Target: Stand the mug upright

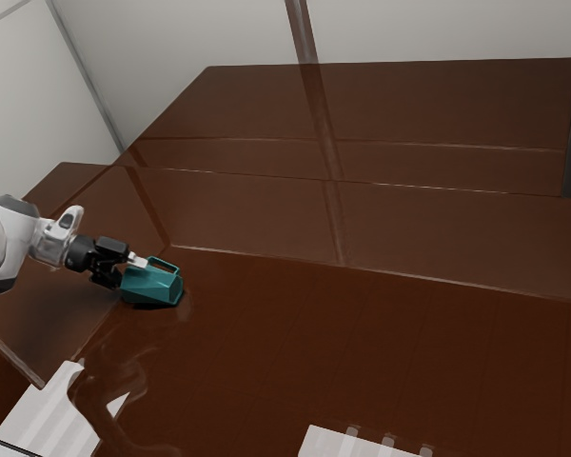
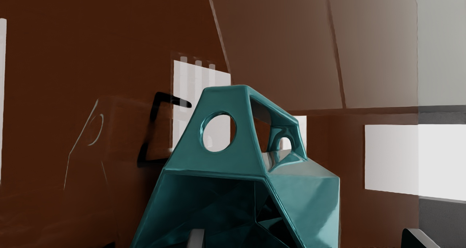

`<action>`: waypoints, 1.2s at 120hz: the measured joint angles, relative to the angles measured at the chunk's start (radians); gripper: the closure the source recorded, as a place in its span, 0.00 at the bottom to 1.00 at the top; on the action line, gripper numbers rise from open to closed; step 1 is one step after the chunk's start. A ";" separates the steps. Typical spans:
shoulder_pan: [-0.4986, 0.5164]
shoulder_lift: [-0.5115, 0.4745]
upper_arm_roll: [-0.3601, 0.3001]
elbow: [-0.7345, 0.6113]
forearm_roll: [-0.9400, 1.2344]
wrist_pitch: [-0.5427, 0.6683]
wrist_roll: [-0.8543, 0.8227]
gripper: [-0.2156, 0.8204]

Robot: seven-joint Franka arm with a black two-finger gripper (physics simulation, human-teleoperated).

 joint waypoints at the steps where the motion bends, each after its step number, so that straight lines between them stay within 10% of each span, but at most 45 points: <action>1: 0.000 -0.001 0.000 -0.001 -0.001 0.000 0.003 0.23; 55: -0.018 -0.005 0.001 -0.038 -0.060 -0.003 0.105 0.82; 144: -0.140 -0.086 -0.006 0.137 0.060 0.087 0.133 0.95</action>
